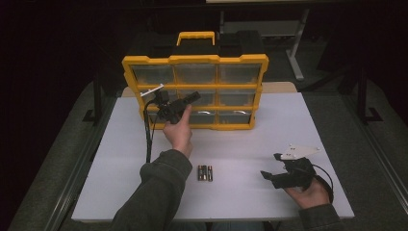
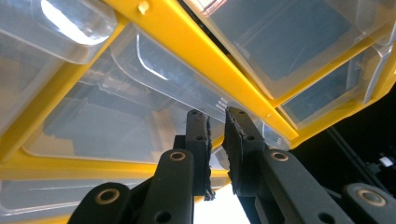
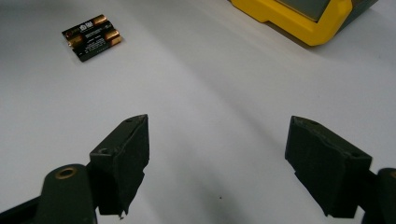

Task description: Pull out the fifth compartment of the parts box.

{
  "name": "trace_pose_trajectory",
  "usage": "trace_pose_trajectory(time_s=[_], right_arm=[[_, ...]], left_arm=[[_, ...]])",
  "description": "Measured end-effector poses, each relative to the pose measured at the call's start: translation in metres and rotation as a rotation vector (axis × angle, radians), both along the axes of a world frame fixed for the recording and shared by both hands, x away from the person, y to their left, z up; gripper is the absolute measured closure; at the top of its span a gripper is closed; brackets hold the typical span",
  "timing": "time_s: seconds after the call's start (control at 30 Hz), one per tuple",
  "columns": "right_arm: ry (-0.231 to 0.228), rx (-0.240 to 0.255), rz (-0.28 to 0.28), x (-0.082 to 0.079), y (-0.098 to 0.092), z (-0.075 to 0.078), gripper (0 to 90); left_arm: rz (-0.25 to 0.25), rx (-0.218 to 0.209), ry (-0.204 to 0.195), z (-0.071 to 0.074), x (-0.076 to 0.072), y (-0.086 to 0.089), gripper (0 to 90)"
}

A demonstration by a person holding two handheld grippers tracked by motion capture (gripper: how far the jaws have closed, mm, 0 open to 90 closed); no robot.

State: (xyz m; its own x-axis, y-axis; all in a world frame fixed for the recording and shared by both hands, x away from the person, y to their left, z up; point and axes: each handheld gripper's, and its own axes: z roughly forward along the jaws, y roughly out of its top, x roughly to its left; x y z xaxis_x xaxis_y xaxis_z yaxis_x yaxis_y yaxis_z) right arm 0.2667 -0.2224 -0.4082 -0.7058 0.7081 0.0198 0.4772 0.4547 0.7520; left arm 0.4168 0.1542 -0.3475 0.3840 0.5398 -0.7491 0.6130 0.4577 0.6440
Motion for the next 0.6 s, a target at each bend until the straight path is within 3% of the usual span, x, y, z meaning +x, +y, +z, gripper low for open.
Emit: trace_pose_trajectory(time_s=[0.6], right_arm=[[0.0, -0.011, 0.004, 0.0002, -0.0007, -0.0016, 20.8]], left_arm=[[-0.021, -0.024, -0.013, -0.0017, -0.01, 0.0056, 81.6]])
